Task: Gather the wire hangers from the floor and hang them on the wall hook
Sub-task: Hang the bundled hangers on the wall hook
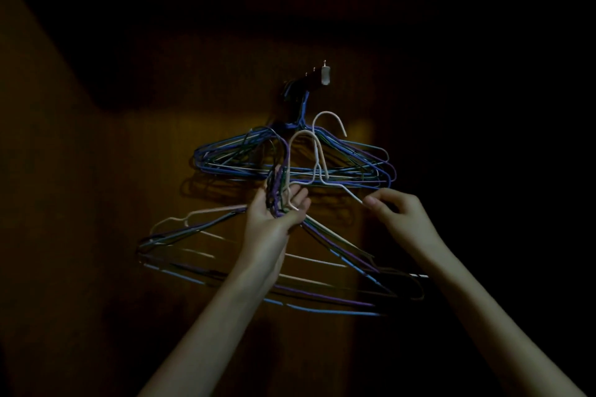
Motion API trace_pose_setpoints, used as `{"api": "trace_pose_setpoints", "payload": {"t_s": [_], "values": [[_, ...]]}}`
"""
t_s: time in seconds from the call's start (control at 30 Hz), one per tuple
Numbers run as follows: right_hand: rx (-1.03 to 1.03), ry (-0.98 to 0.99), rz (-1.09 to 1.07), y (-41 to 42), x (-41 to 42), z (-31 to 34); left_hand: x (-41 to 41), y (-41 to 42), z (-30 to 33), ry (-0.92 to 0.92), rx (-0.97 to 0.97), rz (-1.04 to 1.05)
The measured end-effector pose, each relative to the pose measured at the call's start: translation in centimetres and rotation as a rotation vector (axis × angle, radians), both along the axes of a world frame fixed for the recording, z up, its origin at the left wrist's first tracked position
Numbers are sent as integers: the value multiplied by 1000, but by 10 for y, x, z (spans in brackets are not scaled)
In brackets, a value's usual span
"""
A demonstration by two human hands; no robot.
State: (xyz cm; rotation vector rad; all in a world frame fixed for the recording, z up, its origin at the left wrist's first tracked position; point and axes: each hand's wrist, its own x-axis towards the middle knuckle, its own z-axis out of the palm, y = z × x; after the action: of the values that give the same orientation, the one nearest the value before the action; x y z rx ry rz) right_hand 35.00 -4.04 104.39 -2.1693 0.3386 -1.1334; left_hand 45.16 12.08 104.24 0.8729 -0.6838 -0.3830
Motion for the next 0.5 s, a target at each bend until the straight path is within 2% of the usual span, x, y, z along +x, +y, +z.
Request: {"api": "trace_pose_setpoints", "payload": {"t_s": [0.17,0.33,0.5], "values": [[97,52,113,-2,-4,2,-5,-3,1,37,-14,-53],[154,2,272,8,11,3,-15,-9,-7,3,32,-84],[279,-15,367,19,19,6,-26,-7,-12,50,40,-126]]}}
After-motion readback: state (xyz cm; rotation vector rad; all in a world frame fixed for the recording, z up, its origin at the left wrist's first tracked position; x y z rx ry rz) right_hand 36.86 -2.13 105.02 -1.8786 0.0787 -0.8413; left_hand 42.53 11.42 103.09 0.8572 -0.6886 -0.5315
